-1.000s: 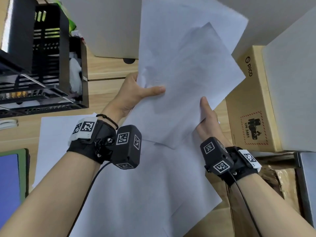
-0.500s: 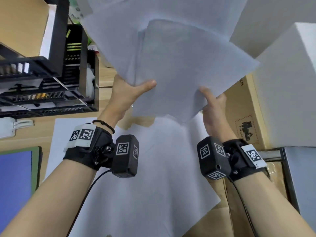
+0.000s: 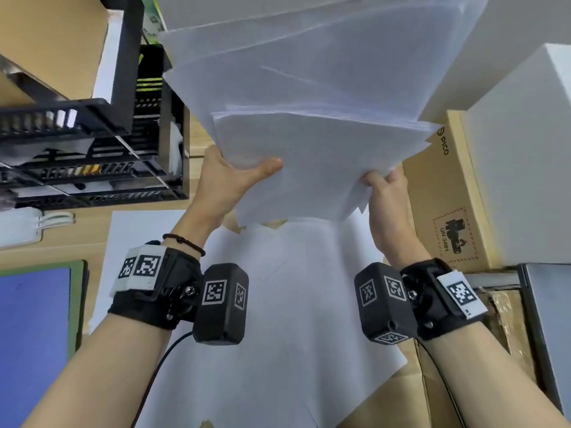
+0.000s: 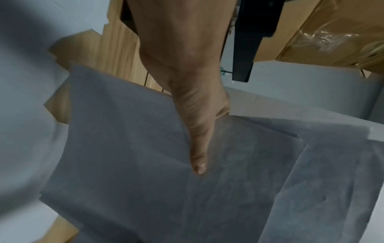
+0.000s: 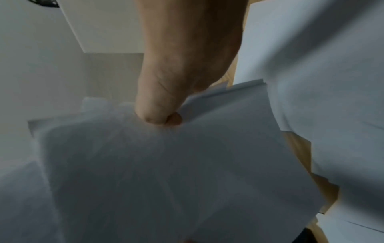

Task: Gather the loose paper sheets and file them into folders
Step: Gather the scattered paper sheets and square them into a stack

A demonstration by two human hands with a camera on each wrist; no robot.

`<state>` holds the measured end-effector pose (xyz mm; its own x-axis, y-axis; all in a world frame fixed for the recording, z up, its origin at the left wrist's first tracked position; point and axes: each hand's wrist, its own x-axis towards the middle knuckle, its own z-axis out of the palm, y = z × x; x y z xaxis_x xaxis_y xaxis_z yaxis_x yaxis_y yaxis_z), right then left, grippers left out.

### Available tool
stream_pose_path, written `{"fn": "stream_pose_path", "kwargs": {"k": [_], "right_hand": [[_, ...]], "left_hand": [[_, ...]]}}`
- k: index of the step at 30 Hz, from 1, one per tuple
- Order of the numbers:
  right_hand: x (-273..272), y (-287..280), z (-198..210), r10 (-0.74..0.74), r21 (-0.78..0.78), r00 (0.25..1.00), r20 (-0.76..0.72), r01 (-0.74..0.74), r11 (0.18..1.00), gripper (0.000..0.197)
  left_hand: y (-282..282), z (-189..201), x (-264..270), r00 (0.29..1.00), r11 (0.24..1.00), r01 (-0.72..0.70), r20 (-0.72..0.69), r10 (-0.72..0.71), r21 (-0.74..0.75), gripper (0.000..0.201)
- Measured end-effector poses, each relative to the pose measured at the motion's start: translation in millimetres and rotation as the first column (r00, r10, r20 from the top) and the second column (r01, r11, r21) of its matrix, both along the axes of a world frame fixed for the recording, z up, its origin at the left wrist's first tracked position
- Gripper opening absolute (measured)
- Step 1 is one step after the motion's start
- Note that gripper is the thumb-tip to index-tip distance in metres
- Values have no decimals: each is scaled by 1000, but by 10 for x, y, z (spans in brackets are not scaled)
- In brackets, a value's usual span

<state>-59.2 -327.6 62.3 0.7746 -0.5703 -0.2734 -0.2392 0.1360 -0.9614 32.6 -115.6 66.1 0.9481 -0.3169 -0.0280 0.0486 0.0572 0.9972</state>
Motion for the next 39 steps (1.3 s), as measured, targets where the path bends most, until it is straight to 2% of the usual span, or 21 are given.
{"fn": "stream_pose_path", "kwargs": {"k": [3, 5, 11, 16, 20, 26, 29, 32, 35, 39], "right_hand": [[-57, 25, -139, 165, 20, 976, -143, -163, 986, 31], [-100, 47, -201, 209, 25, 961, -179, -208, 978, 33], [-67, 95, -130, 78, -8, 997, -23, -78, 997, 36], [-134, 136, -246, 80, -49, 992, -101, -86, 995, 27], [-173, 293, -313, 132, 18, 986, -106, -131, 991, 37], [-207, 114, -335, 63, 6, 987, -147, -63, 998, 27], [-210, 121, -381, 36, 54, 987, -154, -28, 998, 28], [-224, 207, -428, 71, 66, 982, -176, -60, 996, 34], [-230, 242, -444, 74, 93, 983, -171, -58, 994, 33], [-242, 208, -434, 55, 131, 992, -113, -40, 991, 28]], "left_hand": [[113, -129, -27, 998, 999, -4, -65, 7, 38, 41], [169, -213, -52, 995, 997, 19, -97, -11, 77, 43], [231, -279, -116, 993, 995, -18, -118, 30, 101, 40], [275, -323, -160, 988, 986, -122, -86, 132, 112, 44], [169, -356, -257, 978, 984, -134, -142, 150, 115, 39], [288, -374, -185, 976, 971, -182, -87, 197, 154, 46], [316, -418, -138, 985, 967, -93, -123, 125, 238, 44], [286, -473, -132, 984, 957, -28, -162, 78, 290, 37], [302, -510, -189, 979, 970, -60, -175, 103, 235, 31], [378, -589, -249, 959, 984, -65, -263, 108, 167, 35]]}}
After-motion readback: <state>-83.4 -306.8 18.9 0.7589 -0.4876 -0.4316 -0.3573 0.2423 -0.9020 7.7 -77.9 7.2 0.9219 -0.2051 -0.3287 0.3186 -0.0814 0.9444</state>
